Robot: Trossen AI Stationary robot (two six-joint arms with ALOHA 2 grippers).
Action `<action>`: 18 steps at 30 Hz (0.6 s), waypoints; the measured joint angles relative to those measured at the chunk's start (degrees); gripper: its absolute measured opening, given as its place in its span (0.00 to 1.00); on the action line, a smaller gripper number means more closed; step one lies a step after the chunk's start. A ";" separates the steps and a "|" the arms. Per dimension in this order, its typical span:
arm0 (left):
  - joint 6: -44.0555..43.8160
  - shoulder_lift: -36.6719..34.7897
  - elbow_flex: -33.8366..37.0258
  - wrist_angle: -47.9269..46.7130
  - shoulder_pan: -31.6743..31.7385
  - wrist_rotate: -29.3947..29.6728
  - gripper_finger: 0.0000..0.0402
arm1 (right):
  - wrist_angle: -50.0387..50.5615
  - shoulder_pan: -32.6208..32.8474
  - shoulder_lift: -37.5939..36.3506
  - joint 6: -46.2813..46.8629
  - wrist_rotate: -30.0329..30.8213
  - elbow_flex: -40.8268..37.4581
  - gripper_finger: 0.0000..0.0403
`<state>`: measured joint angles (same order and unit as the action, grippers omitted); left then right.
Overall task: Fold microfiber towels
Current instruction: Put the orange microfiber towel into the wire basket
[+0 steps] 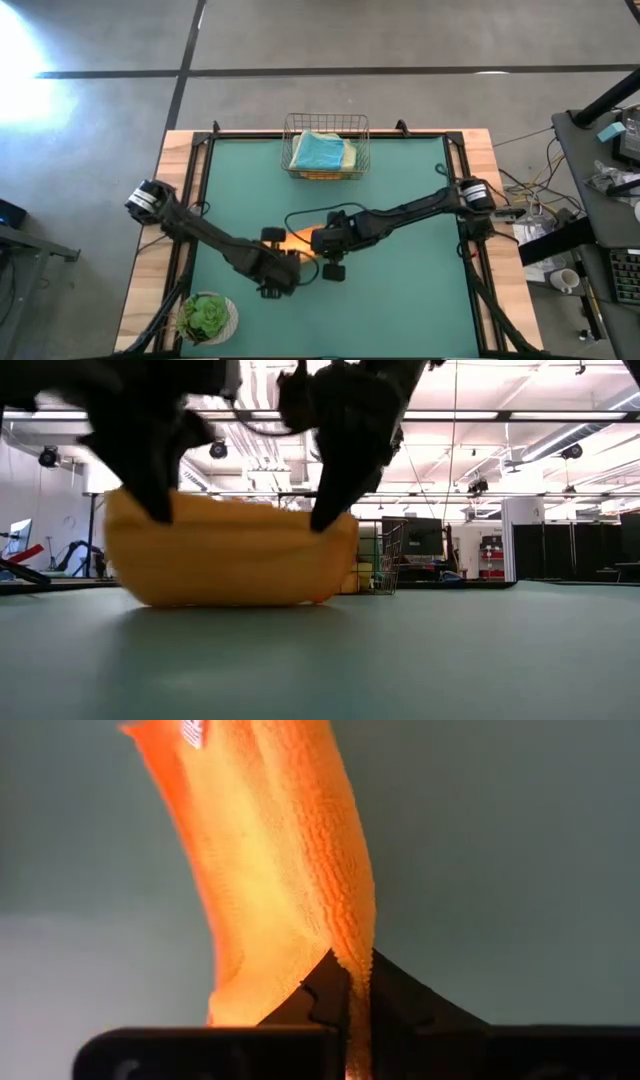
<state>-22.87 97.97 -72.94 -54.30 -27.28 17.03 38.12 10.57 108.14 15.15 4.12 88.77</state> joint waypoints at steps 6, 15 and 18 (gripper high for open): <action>10.32 -4.46 -3.40 -4.82 4.32 1.61 0.01 | 2.66 0.59 -5.59 6.38 4.41 0.00 0.02; 21.93 -11.61 -6.90 -6.69 13.62 4.55 0.01 | 5.60 0.26 -13.38 7.88 14.45 0.00 0.02; 25.68 -12.19 -9.09 -6.46 16.44 7.06 0.01 | 5.73 -0.45 -15.45 7.82 19.24 0.35 0.02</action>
<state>2.81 85.78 -82.03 -60.76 -10.84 24.08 43.85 10.12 92.68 22.97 23.36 89.12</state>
